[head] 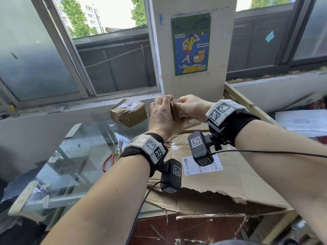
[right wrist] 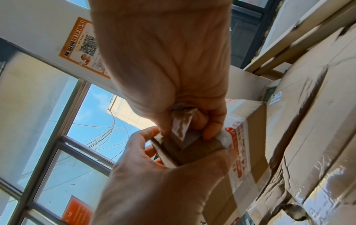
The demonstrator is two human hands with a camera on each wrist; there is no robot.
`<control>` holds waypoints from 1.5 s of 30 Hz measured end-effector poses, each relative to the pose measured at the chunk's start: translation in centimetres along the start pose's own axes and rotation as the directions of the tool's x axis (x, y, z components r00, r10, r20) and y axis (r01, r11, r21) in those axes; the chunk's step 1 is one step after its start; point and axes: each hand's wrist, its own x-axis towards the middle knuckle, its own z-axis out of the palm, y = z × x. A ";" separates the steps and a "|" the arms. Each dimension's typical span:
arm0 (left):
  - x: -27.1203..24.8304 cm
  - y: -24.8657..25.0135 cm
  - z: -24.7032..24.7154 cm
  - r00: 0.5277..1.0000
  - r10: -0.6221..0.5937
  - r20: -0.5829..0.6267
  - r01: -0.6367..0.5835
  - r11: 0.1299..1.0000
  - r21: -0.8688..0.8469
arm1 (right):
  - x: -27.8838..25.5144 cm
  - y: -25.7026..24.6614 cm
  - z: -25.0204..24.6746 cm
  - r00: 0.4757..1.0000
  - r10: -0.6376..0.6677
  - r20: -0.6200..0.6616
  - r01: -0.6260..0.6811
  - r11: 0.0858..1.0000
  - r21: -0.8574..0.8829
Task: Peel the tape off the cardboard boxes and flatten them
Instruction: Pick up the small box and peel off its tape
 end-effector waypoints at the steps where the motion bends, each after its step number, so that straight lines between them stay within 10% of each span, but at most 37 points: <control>1: 0.0 0.0 0.0 1.000 0.001 -0.001 -0.001 1.000 0.001 | 0.0 0.1 0.0 1.000 -0.003 -0.004 0.003 1.000 0.022; 45: 0.4 -1.4 -0.5 0.997 -0.066 -0.049 0.053 0.975 -0.217 | 0.1 1.0 -1.4 0.996 0.035 -0.077 0.014 0.833 0.553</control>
